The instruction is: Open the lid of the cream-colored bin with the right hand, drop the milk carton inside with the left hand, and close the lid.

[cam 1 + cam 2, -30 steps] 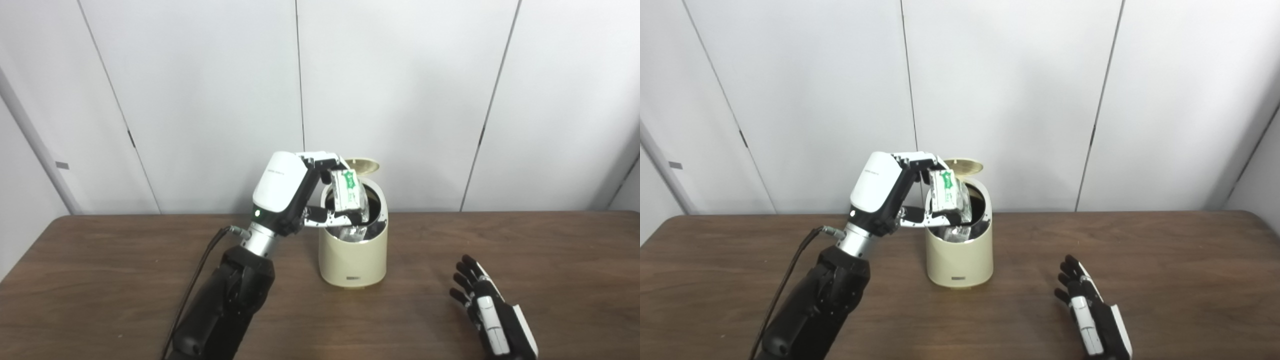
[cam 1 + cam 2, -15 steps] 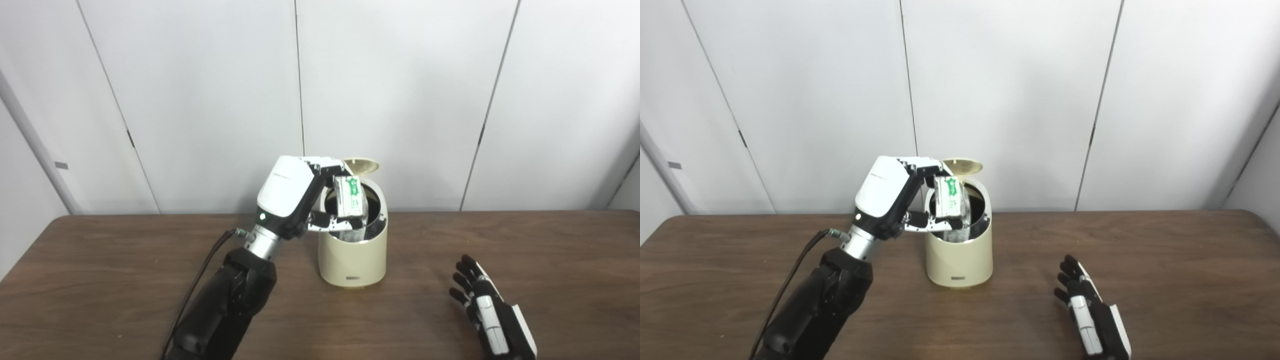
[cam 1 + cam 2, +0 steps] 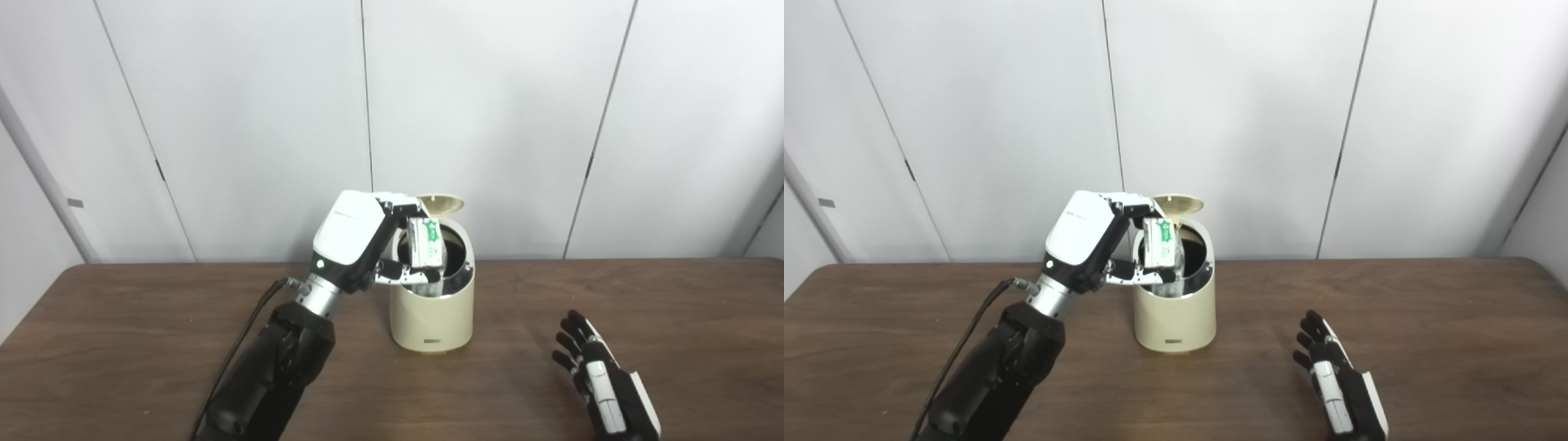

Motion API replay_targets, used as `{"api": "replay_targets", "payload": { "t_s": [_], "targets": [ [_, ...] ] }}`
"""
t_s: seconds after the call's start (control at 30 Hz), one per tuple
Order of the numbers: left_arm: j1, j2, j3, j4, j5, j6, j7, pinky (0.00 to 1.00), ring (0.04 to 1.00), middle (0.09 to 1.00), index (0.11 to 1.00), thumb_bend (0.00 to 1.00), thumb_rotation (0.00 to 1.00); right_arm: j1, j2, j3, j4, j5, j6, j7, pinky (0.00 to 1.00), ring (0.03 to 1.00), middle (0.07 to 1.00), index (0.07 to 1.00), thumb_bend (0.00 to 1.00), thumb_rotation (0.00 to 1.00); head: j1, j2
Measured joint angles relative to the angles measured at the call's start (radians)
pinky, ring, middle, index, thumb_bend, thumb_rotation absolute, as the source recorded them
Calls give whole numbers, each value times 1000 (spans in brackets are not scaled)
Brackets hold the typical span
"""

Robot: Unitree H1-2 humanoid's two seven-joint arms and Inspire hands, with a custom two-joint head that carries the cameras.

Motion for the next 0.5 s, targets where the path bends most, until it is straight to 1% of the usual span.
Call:
{"api": "replay_targets", "payload": {
  "t_s": [0.03, 0.07, 0.1, 0.17, 0.2, 0.23, 0.33, 0.5],
  "targets": [
    [4, 0, -3, -9, 7, 15, -2, 495, 607, 630, 573, 710, 13, 0, 0, 0, 0, 2, 0, 0, 857, 916, 917, 911, 566, 836, 2, 0],
    [8, 0, -4, -16, 13, 24, -5, 515, 633, 664, 625, 819, 6, 0, 0, 0, 0, 5, 0, 0, 852, 915, 917, 911, 564, 832, 2, 0],
    [10, 0, -5, -19, 21, 34, -8, 536, 663, 702, 673, 892, 2, 0, 0, -1, 0, 6, 0, 0, 848, 914, 916, 910, 562, 829, 2, 0],
    [16, 0, -10, -30, 27, 57, -24, 552, 686, 731, 705, 934, 0, 0, 0, -1, -1, 10, 1, 0, 847, 913, 915, 909, 560, 828, 2, 0],
    [19, 0, -11, -33, 29, 63, -35, 571, 715, 765, 734, 956, 15, 0, 0, -1, -3, 11, 1, 0, 844, 911, 913, 909, 559, 825, 2, 0],
    [23, 0, -12, -35, 32, 71, -39, 577, 727, 779, 747, 964, 23, 0, 0, -2, -5, 12, 2, 0, 844, 911, 913, 910, 559, 823, 2, 0],
    [25, 2, -14, -45, 39, 93, -43, 592, 745, 797, 769, 974, 40, 0, 1, -2, -6, 17, 3, 0, 845, 910, 913, 912, 561, 822, 2, -2],
    [25, 4, -16, -48, 40, 96, -42, 613, 754, 798, 779, 985, 65, 0, 1, -3, -6, 20, 3, 0, 827, 895, 894, 895, 561, 814, 3, 0]
  ]
}}
